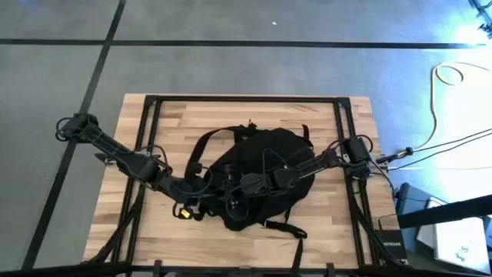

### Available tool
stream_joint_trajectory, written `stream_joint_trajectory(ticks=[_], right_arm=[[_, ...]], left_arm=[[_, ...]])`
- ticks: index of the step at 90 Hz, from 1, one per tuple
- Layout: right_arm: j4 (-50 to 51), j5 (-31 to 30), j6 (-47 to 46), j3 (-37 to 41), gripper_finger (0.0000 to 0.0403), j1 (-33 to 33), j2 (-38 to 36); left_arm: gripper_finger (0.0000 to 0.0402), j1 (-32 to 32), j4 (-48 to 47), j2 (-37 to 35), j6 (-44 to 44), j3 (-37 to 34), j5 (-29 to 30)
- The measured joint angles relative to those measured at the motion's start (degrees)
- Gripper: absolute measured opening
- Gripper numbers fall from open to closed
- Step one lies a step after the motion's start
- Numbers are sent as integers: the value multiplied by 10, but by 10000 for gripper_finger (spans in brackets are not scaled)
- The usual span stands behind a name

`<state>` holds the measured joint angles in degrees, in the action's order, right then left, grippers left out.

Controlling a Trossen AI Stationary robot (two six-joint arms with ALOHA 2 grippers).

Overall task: Unpack backpack
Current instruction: Open the black bag

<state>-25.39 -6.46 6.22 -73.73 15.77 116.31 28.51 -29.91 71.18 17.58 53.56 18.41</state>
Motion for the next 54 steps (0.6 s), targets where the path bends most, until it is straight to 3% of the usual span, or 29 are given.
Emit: stream_joint_trajectory(ticks=[16,28,47,54], right_arm=[[9,7,1,0,4,1,0],[11,6,1,0,1,0,0],[12,0,1,0,0,0,-2],[13,0,2,-2,0,0,-2]], left_arm=[[135,-1,2,0,2,0,-1],[139,0,-11,-11,6,0,-46],[139,6,-109,-33,87,0,-46],[139,10,-150,-32,117,-2,-21]])
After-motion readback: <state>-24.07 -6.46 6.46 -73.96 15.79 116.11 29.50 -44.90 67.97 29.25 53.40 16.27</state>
